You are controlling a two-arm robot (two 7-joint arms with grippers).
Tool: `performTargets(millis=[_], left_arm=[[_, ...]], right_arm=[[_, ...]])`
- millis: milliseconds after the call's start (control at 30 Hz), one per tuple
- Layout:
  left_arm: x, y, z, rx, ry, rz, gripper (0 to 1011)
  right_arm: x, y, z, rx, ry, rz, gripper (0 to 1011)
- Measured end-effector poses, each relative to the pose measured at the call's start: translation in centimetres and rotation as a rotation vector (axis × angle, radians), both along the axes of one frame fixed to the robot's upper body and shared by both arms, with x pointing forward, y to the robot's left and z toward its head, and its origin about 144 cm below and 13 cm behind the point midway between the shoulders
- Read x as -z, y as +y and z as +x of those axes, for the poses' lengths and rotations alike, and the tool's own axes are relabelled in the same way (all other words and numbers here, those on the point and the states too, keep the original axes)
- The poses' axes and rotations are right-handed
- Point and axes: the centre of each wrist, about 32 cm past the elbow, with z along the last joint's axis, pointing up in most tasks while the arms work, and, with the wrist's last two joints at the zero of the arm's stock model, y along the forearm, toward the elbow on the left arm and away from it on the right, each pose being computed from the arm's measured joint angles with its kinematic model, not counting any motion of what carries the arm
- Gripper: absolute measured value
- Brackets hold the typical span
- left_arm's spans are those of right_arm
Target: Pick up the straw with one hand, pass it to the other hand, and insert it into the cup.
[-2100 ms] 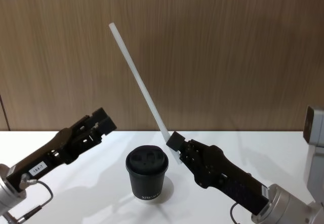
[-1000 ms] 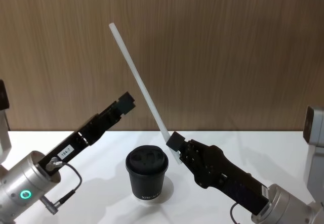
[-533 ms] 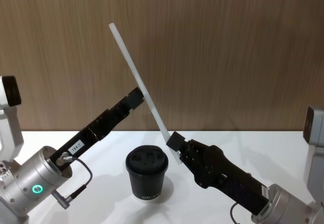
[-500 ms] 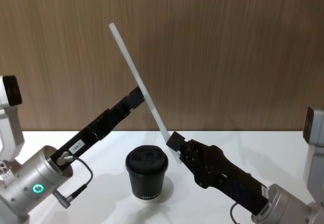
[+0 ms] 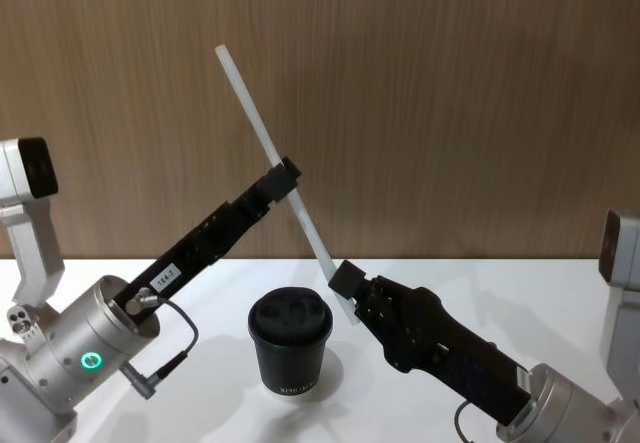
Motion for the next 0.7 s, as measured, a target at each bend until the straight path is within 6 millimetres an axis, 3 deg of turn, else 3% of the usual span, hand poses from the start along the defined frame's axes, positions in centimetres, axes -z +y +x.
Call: performTargets(millis=[400,700], left_arm=[[-0.43,-0.44,0.33,0.010,-0.017,-0.015,1003],[-0.76,-0.67,0.47,0.014,-0.035,-0.021,782]], right_arm=[[0.00,0.00,0.00,0.000,0.000,0.000,1],[0.00,0.00,0.00,0.000,0.000,0.000,1]])
